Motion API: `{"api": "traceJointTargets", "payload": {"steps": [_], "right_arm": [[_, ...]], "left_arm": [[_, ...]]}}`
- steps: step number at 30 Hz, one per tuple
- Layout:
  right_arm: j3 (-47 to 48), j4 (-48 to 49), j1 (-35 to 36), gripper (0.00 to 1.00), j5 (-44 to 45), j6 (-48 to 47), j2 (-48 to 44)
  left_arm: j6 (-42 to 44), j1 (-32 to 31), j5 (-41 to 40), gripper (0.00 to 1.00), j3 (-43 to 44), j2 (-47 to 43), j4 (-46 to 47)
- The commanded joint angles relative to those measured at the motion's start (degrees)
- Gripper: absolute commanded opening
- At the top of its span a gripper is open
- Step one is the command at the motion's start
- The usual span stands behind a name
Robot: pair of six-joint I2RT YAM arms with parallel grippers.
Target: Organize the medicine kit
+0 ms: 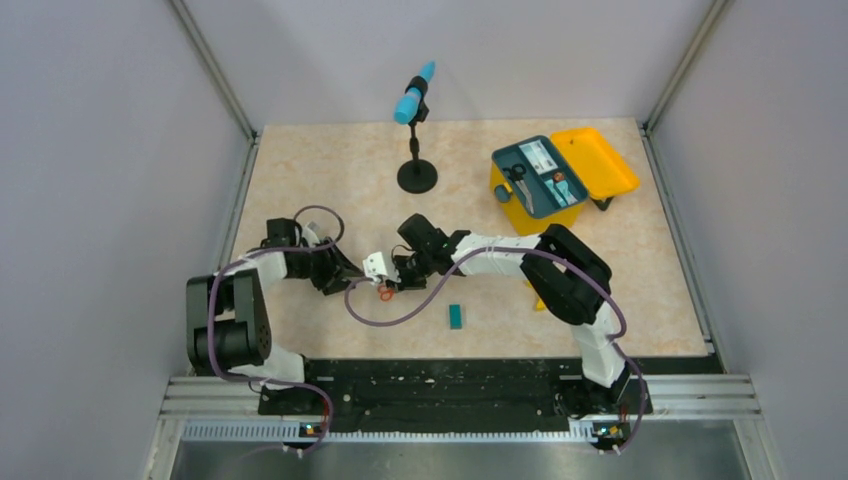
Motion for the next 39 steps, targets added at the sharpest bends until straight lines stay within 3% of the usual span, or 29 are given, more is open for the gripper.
{"api": "traceJointTargets", "payload": {"steps": [1, 7, 17, 28, 39], "right_arm": [[-6.4, -1.1, 0.4, 0.14, 7.2, 2.2, 3.9], [-8.5, 0.4, 0.3, 0.14, 8.0, 2.3, 3.2], [-9.5, 2.5, 0.3, 0.14, 8.8, 4.7, 2.8], [-10.6, 3.5, 0.3, 0.14, 9.1, 6.7, 2.3], [-10.3, 3.7, 0.4, 0.14, 9.3, 7.6, 2.7]], "left_arm": [[4.0, -4.4, -1.2, 0.51, 4.9, 4.2, 0.2], [4.1, -7.3, -1.0, 0.50, 6.4, 9.5, -0.1], [2.4, -9.1, 0.2, 0.41, 6.9, 14.0, 1.0], [0.5, -10.4, 1.3, 0.40, 8.0, 18.4, 3.7], [0.8, -10.4, 5.8, 0.11, 10.7, 23.4, 7.1]]}}
